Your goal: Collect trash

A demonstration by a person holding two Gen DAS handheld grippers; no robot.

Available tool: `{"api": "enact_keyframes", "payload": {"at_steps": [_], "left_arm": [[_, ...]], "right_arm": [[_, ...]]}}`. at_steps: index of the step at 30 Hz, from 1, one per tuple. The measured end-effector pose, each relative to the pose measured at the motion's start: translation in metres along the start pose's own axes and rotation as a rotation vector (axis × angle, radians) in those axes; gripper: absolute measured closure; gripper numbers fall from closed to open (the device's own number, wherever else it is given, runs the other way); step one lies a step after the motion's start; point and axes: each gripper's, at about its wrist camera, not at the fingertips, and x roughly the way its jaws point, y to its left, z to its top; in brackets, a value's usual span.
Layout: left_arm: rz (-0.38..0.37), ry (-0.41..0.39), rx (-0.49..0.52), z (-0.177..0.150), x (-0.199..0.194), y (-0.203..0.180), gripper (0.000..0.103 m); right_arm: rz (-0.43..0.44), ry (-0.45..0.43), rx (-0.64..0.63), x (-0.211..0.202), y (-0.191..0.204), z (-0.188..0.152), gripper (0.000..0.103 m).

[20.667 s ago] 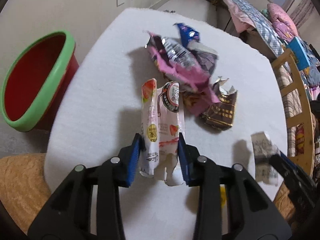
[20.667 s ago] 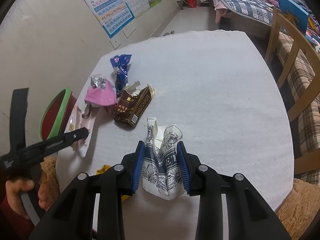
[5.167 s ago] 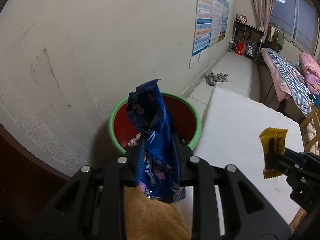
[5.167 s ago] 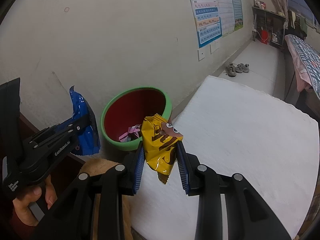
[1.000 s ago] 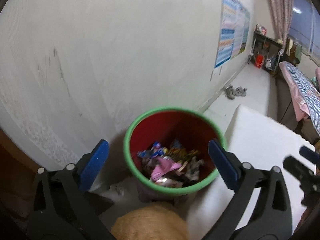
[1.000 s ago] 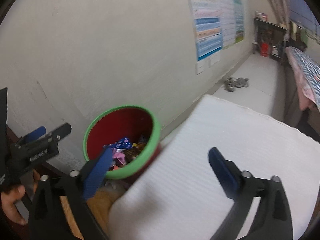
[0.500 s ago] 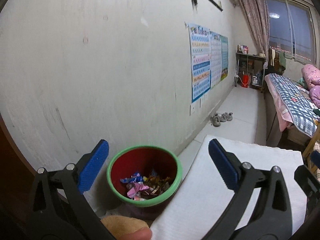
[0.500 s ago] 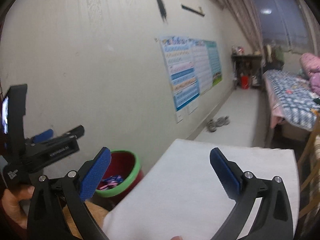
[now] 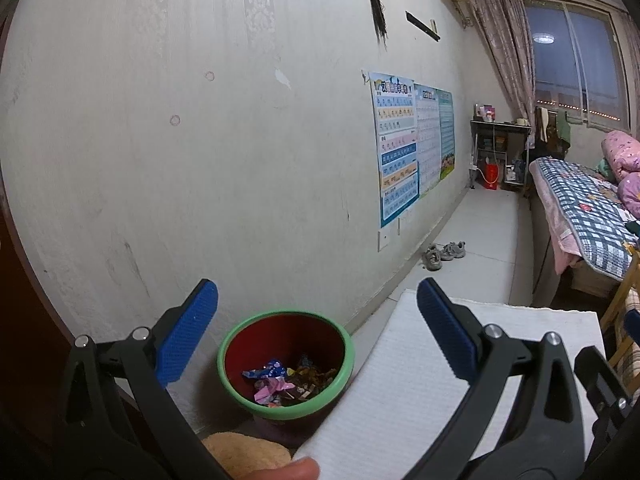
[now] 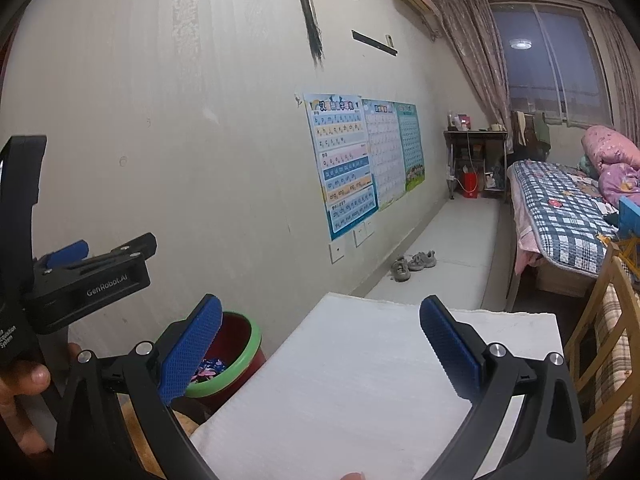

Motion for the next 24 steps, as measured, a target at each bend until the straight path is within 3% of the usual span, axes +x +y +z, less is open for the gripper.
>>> {"api": "enact_keyframes", "payload": {"at_steps": [24], "left_arm": [[-0.013,0.064,-0.051,-0.009,0.011,0.006,0.005]], "right_arm": [[-0.014,0.048,0.0,0.011,-0.004,-0.009,0.007]]}}
